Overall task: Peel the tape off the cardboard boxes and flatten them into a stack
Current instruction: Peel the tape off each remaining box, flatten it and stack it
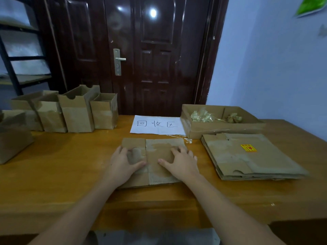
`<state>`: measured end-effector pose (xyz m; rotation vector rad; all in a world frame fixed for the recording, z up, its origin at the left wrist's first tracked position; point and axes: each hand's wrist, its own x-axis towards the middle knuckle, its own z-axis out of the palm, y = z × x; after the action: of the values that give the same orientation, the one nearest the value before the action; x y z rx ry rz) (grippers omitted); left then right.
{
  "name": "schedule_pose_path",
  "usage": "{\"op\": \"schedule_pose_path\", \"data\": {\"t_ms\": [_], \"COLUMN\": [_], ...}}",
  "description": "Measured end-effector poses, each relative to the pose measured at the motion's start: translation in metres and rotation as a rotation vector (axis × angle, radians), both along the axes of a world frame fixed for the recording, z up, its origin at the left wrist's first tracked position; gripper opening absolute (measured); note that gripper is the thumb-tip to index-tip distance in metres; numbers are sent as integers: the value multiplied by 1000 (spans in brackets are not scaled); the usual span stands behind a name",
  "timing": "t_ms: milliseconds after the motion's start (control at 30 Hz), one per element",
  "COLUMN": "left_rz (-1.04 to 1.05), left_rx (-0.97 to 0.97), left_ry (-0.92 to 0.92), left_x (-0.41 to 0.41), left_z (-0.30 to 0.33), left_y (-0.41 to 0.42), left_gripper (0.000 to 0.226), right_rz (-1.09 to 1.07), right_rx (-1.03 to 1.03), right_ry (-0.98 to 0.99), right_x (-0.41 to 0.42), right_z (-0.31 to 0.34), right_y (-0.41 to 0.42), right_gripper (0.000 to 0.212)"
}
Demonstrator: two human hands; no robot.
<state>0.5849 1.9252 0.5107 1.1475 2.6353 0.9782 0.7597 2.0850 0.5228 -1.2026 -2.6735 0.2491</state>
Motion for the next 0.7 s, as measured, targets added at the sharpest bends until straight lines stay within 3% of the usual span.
{"op": "schedule_pose_path", "data": {"t_ms": [167, 467, 600, 700], "left_rz": [17, -155, -320, -383], "left_rx": [161, 250, 185, 92], "left_ry": [-92, -288, -380, -340], "left_x": [-2, 61, 120, 160], "left_z": [19, 77, 80, 76], "left_y": [16, 104, 165, 206], "left_gripper": [93, 94, 103, 105], "right_rz": [-17, -136, -238, -278], "right_rx": [55, 184, 197, 176], "right_ry": [153, 99, 10, -10], "right_x": [2, 76, 145, 192], "right_z": [22, 106, 126, 127], "right_y": [7, 84, 133, 165], "right_gripper": [85, 74, 78, 78]}}
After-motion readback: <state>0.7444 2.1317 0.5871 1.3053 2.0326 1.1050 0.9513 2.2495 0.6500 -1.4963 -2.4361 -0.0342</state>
